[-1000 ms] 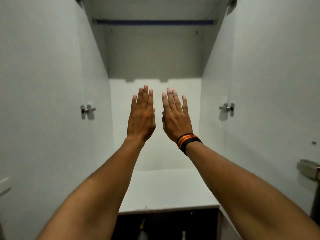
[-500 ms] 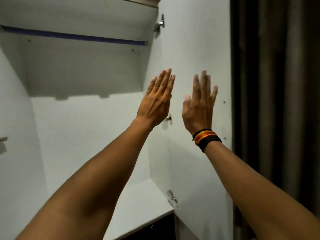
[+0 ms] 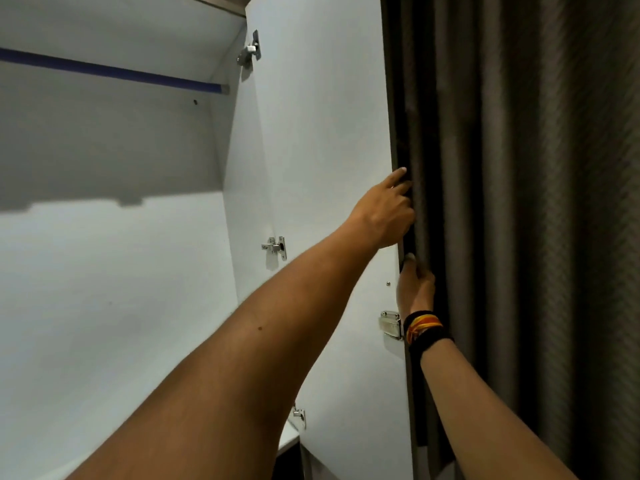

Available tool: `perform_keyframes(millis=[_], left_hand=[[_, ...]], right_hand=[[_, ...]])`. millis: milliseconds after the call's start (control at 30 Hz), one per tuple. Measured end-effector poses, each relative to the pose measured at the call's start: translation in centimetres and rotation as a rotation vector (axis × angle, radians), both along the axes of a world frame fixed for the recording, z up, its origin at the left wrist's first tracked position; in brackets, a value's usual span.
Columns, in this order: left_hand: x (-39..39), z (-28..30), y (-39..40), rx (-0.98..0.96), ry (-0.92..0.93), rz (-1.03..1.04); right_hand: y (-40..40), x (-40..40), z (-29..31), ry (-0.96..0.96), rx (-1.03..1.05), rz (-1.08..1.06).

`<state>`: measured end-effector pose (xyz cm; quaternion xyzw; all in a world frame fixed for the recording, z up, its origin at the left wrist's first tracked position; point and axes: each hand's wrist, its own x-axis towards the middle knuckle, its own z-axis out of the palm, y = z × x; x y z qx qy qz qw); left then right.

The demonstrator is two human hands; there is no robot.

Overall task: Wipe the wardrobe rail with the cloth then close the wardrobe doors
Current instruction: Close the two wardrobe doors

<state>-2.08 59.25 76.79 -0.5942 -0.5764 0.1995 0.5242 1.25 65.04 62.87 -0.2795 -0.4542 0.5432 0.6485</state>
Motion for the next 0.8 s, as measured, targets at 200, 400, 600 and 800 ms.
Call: perform_keyframes(millis=[200, 400, 600, 800], left_hand=[[0.1, 1.2, -3.6, -0.085, 0.076, -0.053], [-1.0, 2.2, -10.2, -0.227, -0.009, 0.012], [-3.7, 3.1, -17.5, -0.274, -0.014, 0.167], [-8.7, 3.4, -23.1, -0.265, -0.028, 0.392]], right_hand=[[-4.4, -2.2, -0.9, 0.093, 0.061, -0.163], [-11.7, -4.7, -1.6, 0.142, 0.147, -0.162], [-18.5, -8.4, -2.4, 0.153, 0.183, -0.018], [-24.1, -13.3, -2.2, 0.082, 0.172, 0.267]])
